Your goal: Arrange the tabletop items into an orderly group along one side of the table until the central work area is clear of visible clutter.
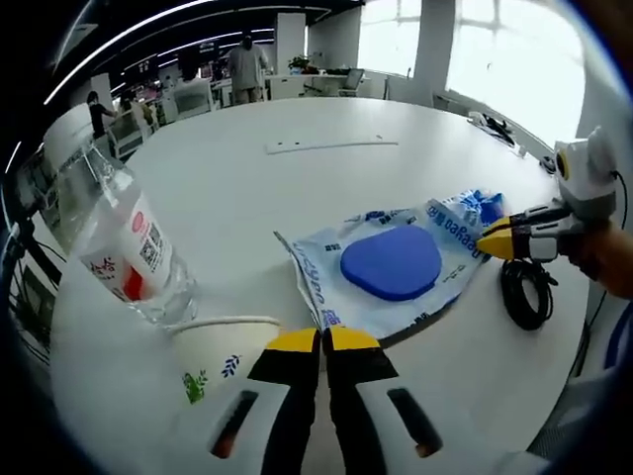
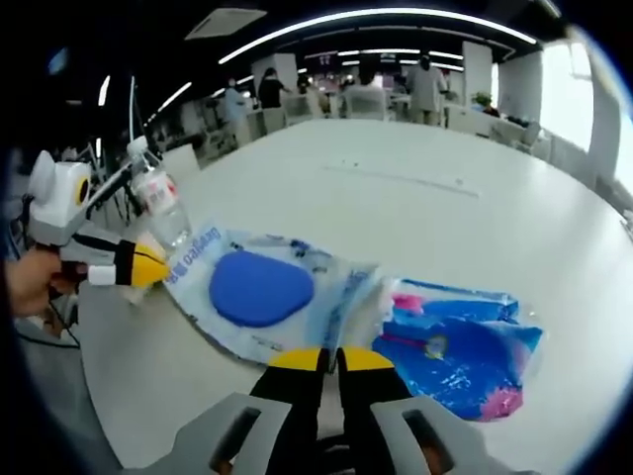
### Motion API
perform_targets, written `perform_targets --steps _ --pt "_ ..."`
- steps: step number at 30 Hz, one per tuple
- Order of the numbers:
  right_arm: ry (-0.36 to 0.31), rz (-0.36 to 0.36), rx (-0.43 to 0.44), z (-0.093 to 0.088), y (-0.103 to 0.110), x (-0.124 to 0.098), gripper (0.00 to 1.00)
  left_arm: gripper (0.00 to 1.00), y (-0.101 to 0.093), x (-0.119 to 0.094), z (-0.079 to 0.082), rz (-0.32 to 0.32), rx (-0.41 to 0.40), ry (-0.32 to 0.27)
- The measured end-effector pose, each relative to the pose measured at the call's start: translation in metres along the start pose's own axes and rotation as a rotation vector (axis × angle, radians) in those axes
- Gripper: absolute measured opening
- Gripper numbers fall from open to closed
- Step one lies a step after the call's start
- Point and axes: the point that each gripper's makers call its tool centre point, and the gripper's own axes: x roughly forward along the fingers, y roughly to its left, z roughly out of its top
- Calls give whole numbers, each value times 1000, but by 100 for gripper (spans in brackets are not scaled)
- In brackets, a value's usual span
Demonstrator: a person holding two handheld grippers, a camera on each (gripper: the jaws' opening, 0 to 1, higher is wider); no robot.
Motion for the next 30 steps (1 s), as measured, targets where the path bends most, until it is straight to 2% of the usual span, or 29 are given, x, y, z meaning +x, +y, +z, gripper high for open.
perform_targets --steps 4,7,9,14,17,21,26,30 --pt "-6 -5 -4 2 0 -1 12 0 -1 -1 1 -6 -12 -2" --pt "-18 0 11 5 0 -3 14 1 -1 -3 2 -5 0 -11" --pt "-31 10 42 8 1 -5 16 2 1 -7 6 -5 -26 -28" --pt "-69 22 49 17 6 -17 21 5 2 -17 19 -1 -43 -77" --pt "-104 34 76 22 10 -30 25 11 -1 -31 29 -6 -30 -130" --pt "-136 39 84 22 13 -47 31 21 -4 -46 27 -10 -1 -152" --pt "-149 60 131 17 15 -64 39 33 -3 -61 25 3 -12 -175" --pt "-162 66 134 11 19 -80 45 42 -3 -73 22 6 -32 -194"
